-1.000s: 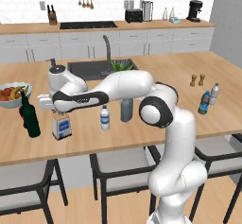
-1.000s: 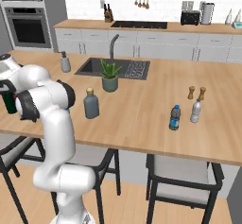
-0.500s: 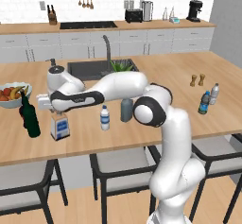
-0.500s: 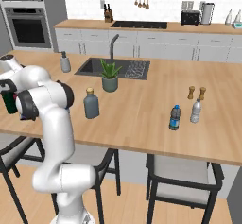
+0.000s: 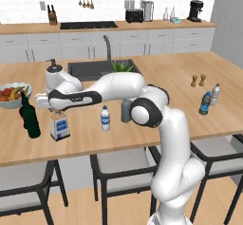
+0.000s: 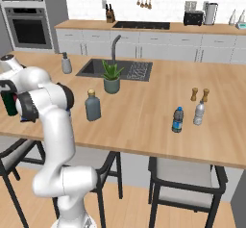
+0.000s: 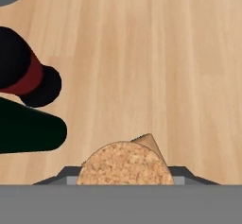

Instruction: Move the plastic bottles in the middle to the plastics group, and the glass bottles in the middle to the glass group.

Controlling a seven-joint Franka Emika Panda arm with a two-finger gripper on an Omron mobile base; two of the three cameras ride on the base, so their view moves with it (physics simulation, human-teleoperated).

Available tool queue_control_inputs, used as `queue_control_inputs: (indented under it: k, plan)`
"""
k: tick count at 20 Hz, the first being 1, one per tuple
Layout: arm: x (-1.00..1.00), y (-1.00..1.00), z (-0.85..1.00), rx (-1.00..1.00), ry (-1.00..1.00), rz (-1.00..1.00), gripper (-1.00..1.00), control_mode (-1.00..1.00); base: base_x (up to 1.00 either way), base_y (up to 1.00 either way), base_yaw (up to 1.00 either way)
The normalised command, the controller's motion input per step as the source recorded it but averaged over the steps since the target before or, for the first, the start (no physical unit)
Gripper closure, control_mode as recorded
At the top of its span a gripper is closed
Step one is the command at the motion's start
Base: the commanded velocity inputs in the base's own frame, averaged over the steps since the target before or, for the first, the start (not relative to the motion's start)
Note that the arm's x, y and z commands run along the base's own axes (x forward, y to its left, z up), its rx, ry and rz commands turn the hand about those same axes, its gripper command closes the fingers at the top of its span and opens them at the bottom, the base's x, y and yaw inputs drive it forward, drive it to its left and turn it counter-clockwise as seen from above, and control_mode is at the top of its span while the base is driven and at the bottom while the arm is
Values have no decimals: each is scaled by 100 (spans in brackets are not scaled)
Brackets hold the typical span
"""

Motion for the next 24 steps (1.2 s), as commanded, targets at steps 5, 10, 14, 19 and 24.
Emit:
queue_control_inputs:
  k: [5, 10, 14, 19, 24]
  plan:
    - [0, 0, -2, 2, 0, 0, -100, -100, 0, 0, 0]
    - [0, -1, 17, 2, 0, 0, -100, -100, 0, 0, 0]
    - [0, -3, 32, 7, 0, 0, -100, -100, 0, 0, 0]
    - [-2, -26, 28, 4, 0, 0, -100, -100, 0, 0, 0]
    - [-34, -59, 16, 2, 0, -1, -100, -100, 0, 0, 0]
